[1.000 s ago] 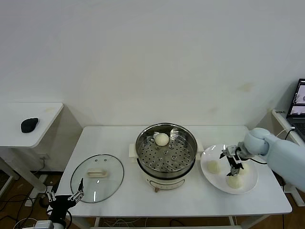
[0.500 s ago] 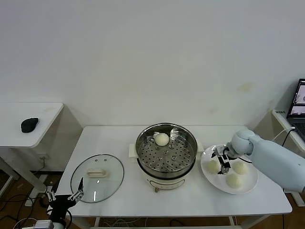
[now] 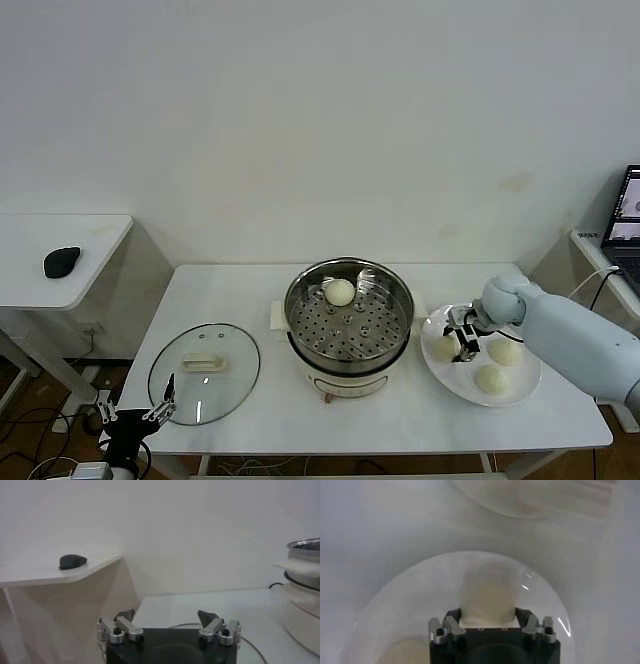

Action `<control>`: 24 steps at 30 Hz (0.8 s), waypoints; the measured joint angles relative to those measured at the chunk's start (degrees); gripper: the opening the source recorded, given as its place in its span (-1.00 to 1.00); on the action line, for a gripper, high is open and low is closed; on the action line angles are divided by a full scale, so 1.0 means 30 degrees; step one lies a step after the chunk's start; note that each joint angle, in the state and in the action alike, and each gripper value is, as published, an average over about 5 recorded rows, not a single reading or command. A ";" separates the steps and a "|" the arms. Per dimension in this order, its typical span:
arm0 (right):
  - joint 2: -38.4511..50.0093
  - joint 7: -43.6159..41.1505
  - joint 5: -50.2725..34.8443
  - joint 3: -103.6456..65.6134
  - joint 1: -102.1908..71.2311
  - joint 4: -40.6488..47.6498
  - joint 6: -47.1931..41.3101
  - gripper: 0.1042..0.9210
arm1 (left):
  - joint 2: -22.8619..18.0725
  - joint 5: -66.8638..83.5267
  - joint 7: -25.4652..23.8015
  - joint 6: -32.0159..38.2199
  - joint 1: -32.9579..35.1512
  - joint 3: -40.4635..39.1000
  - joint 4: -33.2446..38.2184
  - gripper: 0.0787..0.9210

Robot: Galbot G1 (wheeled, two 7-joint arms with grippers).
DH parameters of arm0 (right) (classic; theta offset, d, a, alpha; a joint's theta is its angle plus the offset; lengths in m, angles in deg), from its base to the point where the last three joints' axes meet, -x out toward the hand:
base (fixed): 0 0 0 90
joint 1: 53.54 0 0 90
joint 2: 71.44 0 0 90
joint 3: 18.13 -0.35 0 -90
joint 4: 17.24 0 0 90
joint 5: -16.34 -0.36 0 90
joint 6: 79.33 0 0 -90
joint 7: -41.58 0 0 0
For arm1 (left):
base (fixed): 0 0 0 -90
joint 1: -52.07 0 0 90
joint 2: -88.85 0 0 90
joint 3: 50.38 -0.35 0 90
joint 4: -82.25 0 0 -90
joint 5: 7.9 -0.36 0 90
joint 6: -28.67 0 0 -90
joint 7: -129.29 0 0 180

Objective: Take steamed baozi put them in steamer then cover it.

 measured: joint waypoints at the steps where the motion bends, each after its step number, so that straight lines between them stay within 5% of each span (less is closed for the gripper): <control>1: 0.0123 -0.0065 -0.0090 0.0043 0.0101 -0.0140 -0.0071 0.22 | -0.0006 0.0000 0.0000 -0.0006 0.0001 -0.0002 0.0026 0.77; 24: 0.2888 -0.0176 -0.6284 0.5812 1.0656 -0.6507 -0.3366 0.26 | 0.0452 0.0075 0.0033 -0.0245 -0.0257 -0.0375 0.0547 0.77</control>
